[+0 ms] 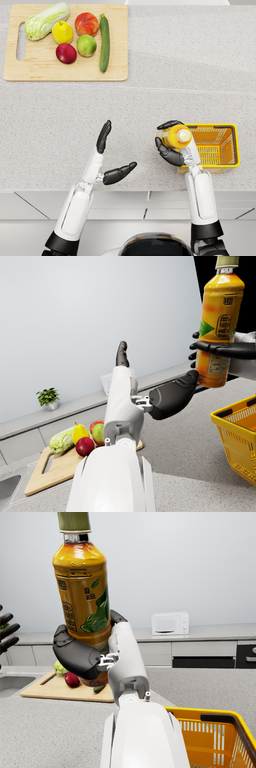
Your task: Pick up the lemon tea and place it into the yellow basket
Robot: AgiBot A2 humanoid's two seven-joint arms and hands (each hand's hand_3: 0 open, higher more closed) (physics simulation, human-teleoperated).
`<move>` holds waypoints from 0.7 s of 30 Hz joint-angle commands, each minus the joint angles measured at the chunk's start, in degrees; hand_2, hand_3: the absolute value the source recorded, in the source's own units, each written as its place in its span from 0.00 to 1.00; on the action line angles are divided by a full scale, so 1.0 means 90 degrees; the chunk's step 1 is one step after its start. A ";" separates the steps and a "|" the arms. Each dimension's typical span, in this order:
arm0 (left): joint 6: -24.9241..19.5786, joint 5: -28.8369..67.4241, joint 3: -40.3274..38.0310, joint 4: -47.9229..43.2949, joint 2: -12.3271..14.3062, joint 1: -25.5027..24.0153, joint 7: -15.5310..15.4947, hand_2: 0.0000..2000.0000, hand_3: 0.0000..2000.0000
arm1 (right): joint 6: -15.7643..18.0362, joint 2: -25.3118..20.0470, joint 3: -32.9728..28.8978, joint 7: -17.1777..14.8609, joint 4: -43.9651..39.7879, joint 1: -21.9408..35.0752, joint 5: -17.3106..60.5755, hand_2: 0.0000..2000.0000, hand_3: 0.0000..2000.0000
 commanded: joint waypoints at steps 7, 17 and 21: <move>0.0026 -0.0002 -0.1570 0.0497 0.0048 -0.0135 0.0005 0.00 0.00 | 0.0117 0.0108 -0.2518 -0.0340 -0.0085 0.0077 -0.0008 1.00 1.00; 0.0029 -0.0003 -0.1636 0.0612 0.0153 -0.0089 0.0005 0.00 0.00 | -0.0619 0.0046 -0.2113 -0.2158 -0.0578 -0.0367 -0.0007 0.00 0.35; 0.0029 -0.0002 -0.1635 0.0919 0.0237 0.0570 0.0005 0.00 0.00 | -0.0916 0.0136 -0.2024 -0.0845 0.0474 -0.0217 -0.0009 0.00 0.00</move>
